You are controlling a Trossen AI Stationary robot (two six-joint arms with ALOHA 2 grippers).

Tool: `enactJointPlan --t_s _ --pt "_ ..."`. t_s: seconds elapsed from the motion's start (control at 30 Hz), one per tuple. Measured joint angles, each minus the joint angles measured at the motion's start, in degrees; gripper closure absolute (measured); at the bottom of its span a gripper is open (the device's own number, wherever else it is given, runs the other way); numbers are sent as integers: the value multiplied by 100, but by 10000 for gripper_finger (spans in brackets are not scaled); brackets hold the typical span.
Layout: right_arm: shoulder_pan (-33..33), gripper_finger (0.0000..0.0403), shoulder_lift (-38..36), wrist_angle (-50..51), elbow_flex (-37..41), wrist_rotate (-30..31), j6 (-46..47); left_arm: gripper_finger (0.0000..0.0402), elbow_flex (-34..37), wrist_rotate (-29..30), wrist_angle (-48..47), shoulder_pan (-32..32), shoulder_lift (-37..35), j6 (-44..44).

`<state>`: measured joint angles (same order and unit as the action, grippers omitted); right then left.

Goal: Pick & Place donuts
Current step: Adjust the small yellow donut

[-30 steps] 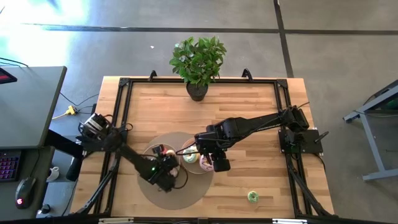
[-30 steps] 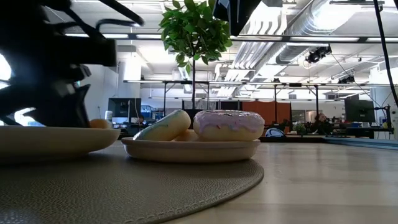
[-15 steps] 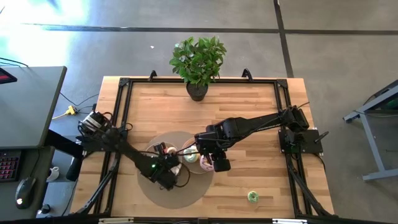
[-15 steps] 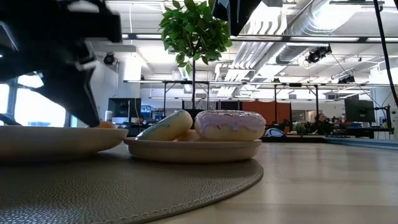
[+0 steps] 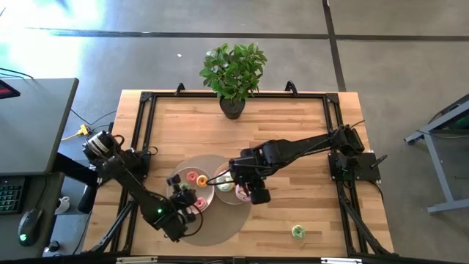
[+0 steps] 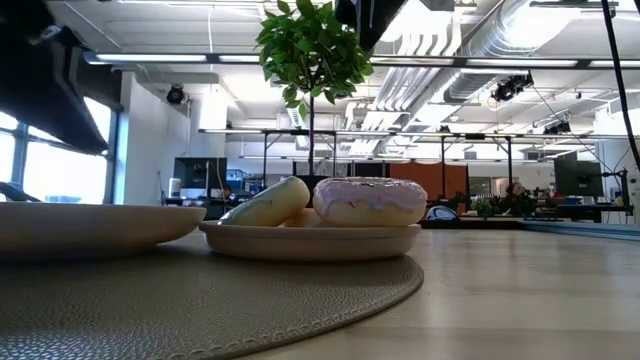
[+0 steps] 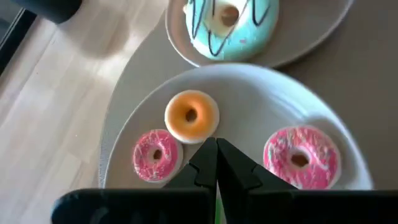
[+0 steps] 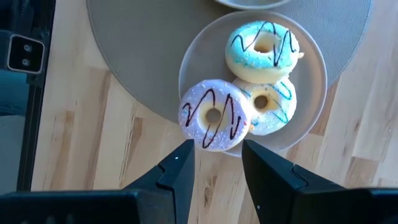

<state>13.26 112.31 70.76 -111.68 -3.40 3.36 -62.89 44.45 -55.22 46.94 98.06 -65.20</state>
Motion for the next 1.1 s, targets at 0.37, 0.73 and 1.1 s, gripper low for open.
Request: enactJointPlan --t_s 0.37,0.73,1.1 --pt "0 273 0 -140 1 -2 1 300 7 -1072 823 -958 183 1696" --pt "75 273 0 419 2 -176 216 272 13 -1065 858 -1244 387 1721" --pt "801 273 -101 529 508 -69 214 282 648 -982 1444 -1244 385 1475"
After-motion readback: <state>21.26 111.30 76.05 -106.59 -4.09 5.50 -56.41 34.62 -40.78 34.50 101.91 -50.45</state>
